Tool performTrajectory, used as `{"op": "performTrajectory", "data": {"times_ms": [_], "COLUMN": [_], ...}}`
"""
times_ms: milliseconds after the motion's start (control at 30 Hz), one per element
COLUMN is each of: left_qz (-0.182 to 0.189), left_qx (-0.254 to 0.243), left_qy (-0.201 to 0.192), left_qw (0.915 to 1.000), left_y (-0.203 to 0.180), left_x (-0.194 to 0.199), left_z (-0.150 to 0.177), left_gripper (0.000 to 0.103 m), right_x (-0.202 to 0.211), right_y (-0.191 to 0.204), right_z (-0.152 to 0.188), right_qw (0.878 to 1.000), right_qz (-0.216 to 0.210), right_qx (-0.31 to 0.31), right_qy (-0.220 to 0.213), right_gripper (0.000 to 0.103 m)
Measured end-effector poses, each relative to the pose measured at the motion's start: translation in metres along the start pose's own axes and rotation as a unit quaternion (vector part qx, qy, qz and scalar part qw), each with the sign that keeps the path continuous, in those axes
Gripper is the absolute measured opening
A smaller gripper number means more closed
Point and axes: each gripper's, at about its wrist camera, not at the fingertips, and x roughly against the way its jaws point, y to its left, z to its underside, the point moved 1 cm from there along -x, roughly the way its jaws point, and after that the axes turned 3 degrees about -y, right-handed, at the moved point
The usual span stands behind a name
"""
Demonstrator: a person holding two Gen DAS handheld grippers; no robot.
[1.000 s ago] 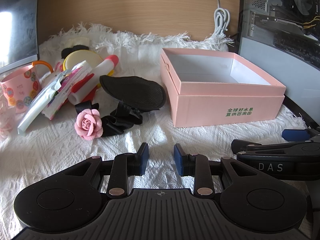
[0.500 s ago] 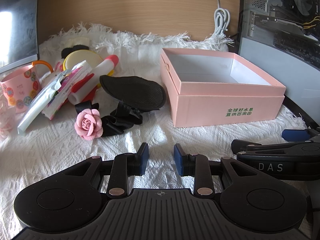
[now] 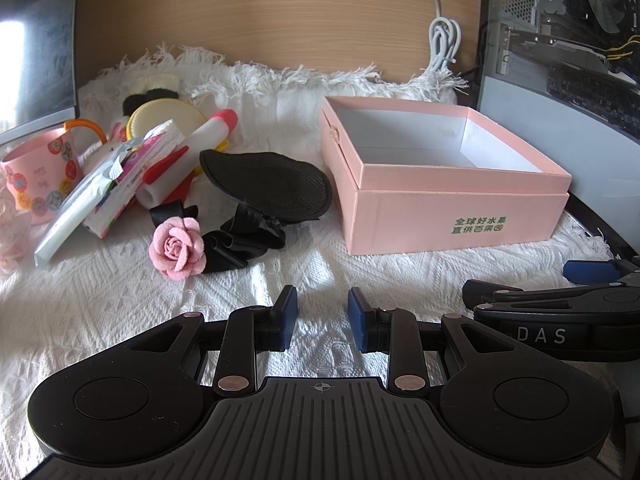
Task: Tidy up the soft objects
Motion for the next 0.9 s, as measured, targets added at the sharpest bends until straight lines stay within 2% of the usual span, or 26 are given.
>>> {"op": "performTrajectory", "data": {"times_ms": [900], "left_qz": [-0.003], "left_qx": [-0.004], "left_qy": [0.000], "left_qw": [1.0000], "left_y": [0.0001], "left_x": [-0.0002], "left_z": [0.0003], "left_gripper": [0.032], "right_x": [0.0032], "right_y": [-0.0033], "right_z": [-0.0012], "right_qw": [1.000], "right_qz": [-0.007], "right_qx": [0.004], "right_qy": [0.006], "right_gripper": [0.103]}}
